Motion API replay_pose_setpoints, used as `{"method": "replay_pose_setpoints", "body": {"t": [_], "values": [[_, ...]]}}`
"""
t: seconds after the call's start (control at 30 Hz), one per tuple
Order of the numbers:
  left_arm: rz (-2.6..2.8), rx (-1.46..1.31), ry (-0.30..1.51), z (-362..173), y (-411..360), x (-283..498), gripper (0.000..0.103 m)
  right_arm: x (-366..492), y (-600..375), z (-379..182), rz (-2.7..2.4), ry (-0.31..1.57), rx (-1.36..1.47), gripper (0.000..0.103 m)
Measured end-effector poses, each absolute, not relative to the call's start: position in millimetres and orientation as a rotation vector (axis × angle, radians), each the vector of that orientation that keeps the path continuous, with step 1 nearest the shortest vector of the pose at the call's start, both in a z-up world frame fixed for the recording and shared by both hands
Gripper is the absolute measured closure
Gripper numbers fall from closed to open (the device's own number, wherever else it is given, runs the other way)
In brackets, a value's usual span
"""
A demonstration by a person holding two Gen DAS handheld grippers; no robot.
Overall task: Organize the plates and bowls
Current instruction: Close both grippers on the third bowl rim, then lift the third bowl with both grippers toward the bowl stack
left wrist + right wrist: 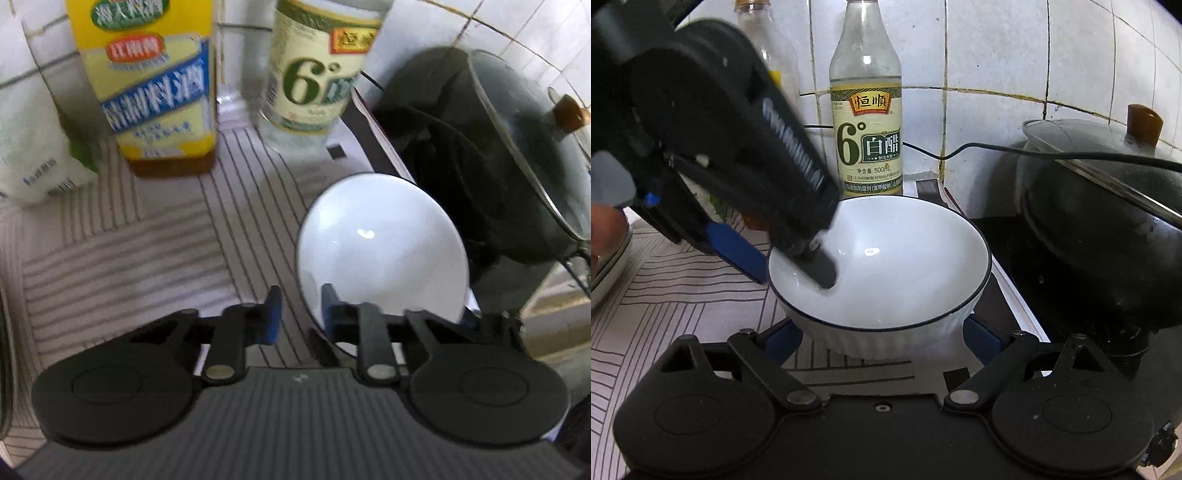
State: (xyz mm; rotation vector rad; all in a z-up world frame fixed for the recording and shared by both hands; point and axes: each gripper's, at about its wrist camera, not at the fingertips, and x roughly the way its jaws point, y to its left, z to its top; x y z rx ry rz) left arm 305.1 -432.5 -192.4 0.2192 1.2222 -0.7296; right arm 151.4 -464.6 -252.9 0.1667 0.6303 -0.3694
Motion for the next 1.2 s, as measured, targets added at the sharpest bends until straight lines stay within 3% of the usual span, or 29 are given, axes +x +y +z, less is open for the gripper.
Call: {"method": "replay_pose_setpoints", "body": {"t": [0.63, 1.2], "values": [[-0.644, 0.308, 1.217, -175, -411, 278, 0.089, 142, -446, -242, -0.307, 0.650, 0.198, 0.006], [-0.479, 0.150, 1.141, -107, -295, 225, 0.089, 107, -369, -190, -0.083, 0.584, 0.140, 0.006]]}}
